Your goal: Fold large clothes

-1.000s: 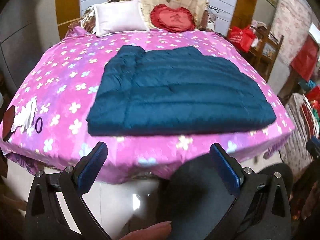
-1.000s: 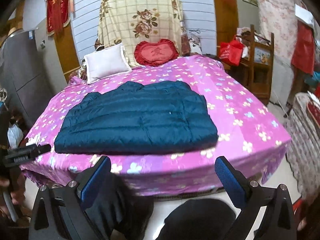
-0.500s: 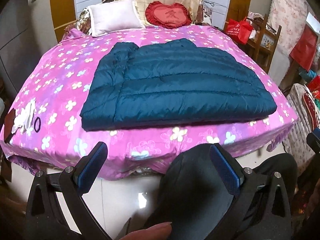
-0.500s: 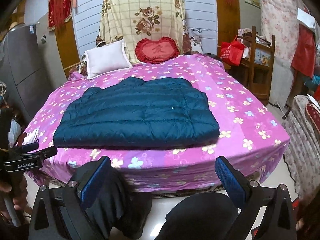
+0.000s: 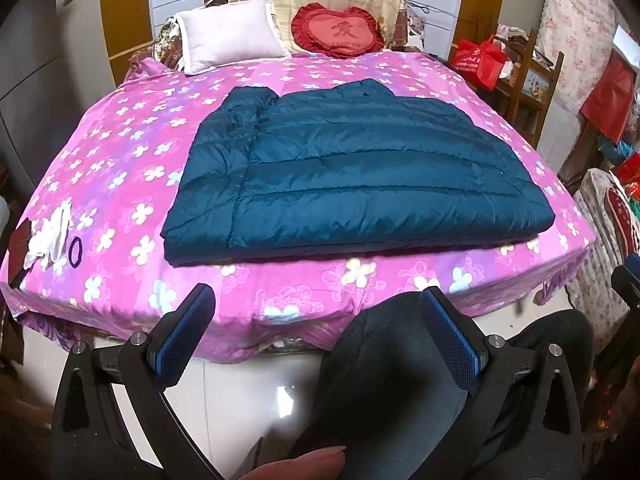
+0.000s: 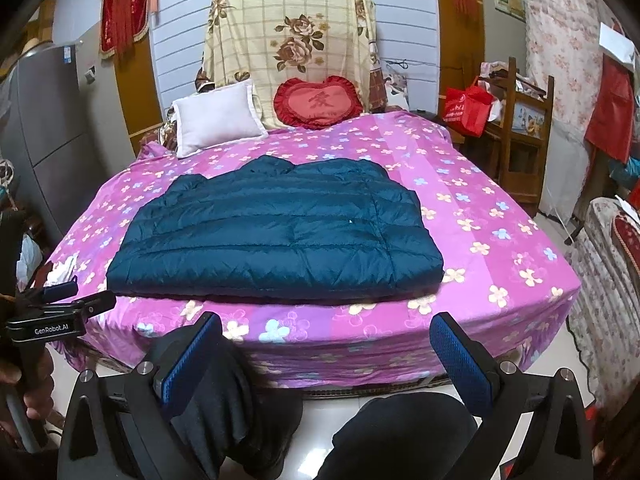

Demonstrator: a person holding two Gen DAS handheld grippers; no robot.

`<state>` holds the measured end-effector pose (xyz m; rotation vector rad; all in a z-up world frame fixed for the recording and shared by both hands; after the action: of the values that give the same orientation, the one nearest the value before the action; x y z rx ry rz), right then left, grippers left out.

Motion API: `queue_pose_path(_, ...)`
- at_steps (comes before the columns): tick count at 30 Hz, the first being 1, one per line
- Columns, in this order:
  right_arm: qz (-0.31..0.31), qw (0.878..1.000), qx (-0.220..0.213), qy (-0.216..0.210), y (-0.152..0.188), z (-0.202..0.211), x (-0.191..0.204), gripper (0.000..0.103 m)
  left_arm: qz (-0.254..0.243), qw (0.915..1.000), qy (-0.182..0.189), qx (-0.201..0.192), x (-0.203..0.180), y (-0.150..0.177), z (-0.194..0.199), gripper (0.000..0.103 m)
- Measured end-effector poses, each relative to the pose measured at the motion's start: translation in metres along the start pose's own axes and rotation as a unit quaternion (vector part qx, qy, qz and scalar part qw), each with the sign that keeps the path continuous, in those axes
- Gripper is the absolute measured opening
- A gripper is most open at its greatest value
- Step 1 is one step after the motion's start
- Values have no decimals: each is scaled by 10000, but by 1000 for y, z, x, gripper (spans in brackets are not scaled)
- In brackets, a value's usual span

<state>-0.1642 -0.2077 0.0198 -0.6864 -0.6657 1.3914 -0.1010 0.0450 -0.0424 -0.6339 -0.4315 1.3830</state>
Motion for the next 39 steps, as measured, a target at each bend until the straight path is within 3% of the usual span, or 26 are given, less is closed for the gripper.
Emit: queue_pose_path(39,36,9999,20,-142,3,-5,10,103,-74,9999,86,16,-4,7,-6,102)
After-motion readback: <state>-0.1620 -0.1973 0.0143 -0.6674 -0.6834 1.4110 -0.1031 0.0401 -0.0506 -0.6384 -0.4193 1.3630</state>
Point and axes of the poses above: each gripper's, at about its wrist camera, not at the fingertips, and z roughly against the way its jaws point, x to its left, y to its underside, the point moved 9 cm from there along -z, roughly the way its jaws point, and after that the axes turned 2 degrees about y, right-handed, at the moved point
